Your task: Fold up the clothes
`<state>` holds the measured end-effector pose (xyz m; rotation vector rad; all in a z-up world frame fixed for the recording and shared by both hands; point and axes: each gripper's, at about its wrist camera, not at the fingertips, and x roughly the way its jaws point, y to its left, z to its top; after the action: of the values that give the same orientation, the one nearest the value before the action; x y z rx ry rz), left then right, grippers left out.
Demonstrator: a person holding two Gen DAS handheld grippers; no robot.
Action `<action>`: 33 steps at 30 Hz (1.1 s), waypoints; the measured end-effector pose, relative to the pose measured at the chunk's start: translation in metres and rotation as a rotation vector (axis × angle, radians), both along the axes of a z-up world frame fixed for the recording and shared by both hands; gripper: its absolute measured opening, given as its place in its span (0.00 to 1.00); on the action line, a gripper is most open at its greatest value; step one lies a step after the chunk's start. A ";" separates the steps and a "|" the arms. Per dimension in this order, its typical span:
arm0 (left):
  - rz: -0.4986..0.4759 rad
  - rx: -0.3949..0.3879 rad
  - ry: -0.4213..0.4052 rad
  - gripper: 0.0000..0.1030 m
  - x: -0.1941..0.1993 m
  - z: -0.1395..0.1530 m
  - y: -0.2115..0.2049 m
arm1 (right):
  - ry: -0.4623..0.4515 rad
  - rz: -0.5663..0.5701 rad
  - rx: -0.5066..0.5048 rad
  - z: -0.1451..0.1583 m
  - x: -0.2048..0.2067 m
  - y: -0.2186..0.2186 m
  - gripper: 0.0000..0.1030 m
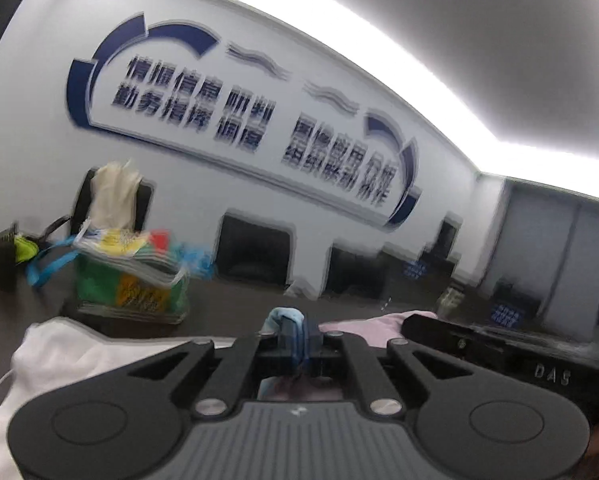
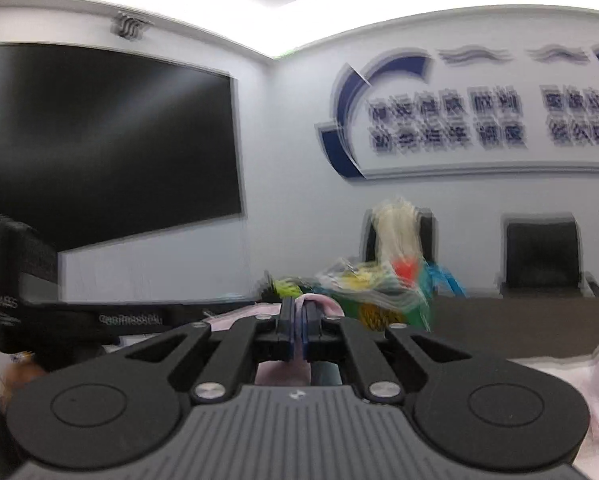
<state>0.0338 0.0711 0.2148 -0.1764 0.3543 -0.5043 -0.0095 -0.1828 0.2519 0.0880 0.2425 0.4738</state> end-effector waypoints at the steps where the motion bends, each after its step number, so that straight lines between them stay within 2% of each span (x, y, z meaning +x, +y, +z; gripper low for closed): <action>1: 0.018 0.067 0.029 0.11 0.001 -0.018 -0.008 | 0.061 -0.039 -0.001 -0.015 0.008 -0.003 0.04; 2: 0.041 0.140 0.057 0.11 0.002 -0.039 -0.016 | 0.137 -0.081 -0.017 -0.036 0.019 -0.006 0.14; 3: 0.056 0.188 0.074 0.13 -0.004 -0.061 -0.017 | 0.209 -0.132 -0.064 -0.060 0.028 -0.010 0.29; 4: 0.065 0.219 0.085 0.22 -0.016 -0.082 -0.015 | 0.282 -0.184 -0.114 -0.085 0.036 -0.013 0.35; 5: 0.073 0.251 0.096 0.34 -0.027 -0.104 -0.012 | 0.309 -0.245 -0.153 -0.108 0.033 -0.019 0.37; 6: 0.065 0.249 0.116 0.41 -0.041 -0.122 -0.007 | 0.320 -0.247 -0.190 -0.129 0.024 -0.025 0.40; 7: 0.046 0.228 0.141 0.52 -0.055 -0.140 0.000 | 0.329 -0.219 -0.202 -0.146 0.010 -0.032 0.45; 8: 0.030 0.208 0.171 0.56 -0.068 -0.154 0.003 | 0.347 -0.198 -0.180 -0.163 -0.002 -0.038 0.58; 9: 0.014 0.188 0.205 0.56 -0.079 -0.165 0.003 | 0.390 -0.171 -0.148 -0.182 -0.010 -0.044 0.62; 11: -0.001 0.186 0.245 0.56 -0.082 -0.181 -0.006 | 0.454 -0.118 -0.097 -0.210 -0.029 -0.048 0.62; 13: -0.013 0.214 0.257 0.55 -0.074 -0.184 -0.017 | 0.456 -0.104 -0.091 -0.224 -0.029 -0.041 0.62; 16: -0.002 0.235 0.289 0.55 -0.060 -0.189 -0.037 | 0.374 -0.168 -0.217 -0.228 -0.026 -0.024 0.62; 17: 0.003 0.241 0.301 0.52 -0.055 -0.190 -0.044 | 0.339 -0.215 -0.272 -0.228 -0.027 -0.025 0.62; 18: 0.008 0.246 0.313 0.46 -0.050 -0.192 -0.051 | 0.330 -0.254 -0.318 -0.229 -0.024 -0.027 0.62; 19: 0.012 0.252 0.324 0.18 -0.045 -0.194 -0.058 | 0.349 -0.275 -0.333 -0.232 -0.016 -0.031 0.60; 20: 0.017 0.257 0.336 0.04 -0.041 -0.195 -0.065 | 0.378 -0.270 -0.303 -0.234 -0.010 -0.036 0.49; 21: 0.019 0.236 0.351 0.01 -0.037 -0.197 -0.066 | 0.412 -0.238 -0.247 -0.238 -0.004 -0.041 0.28; 23: 0.036 0.166 0.337 0.01 -0.038 -0.187 -0.056 | 0.448 -0.188 -0.190 -0.243 0.002 -0.045 0.07; 24: 0.046 0.133 0.325 0.01 -0.040 -0.181 -0.050 | 0.430 -0.185 -0.231 -0.241 0.000 -0.038 0.03; 25: 0.056 0.098 0.292 0.01 -0.044 -0.170 -0.043 | 0.390 -0.186 -0.235 -0.231 -0.006 -0.033 0.03; 26: 0.059 0.065 0.247 0.01 -0.050 -0.154 -0.034 | 0.349 -0.188 -0.236 -0.221 -0.012 -0.029 0.03; 27: 0.056 0.030 0.201 0.01 -0.056 -0.135 -0.025 | 0.299 -0.164 -0.196 -0.202 -0.019 -0.025 0.03; 31: 0.040 -0.095 0.021 0.01 -0.076 -0.045 0.011 | 0.027 -0.064 -0.100 -0.096 -0.056 -0.010 0.03; 33: 0.048 -0.118 -0.080 0.01 -0.090 0.005 0.027 | -0.113 -0.004 -0.071 -0.037 -0.076 0.000 0.03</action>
<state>-0.0561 0.0982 0.2200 -0.2775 0.2418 -0.4840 -0.0857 -0.1826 0.2152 -0.0077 0.1485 0.4638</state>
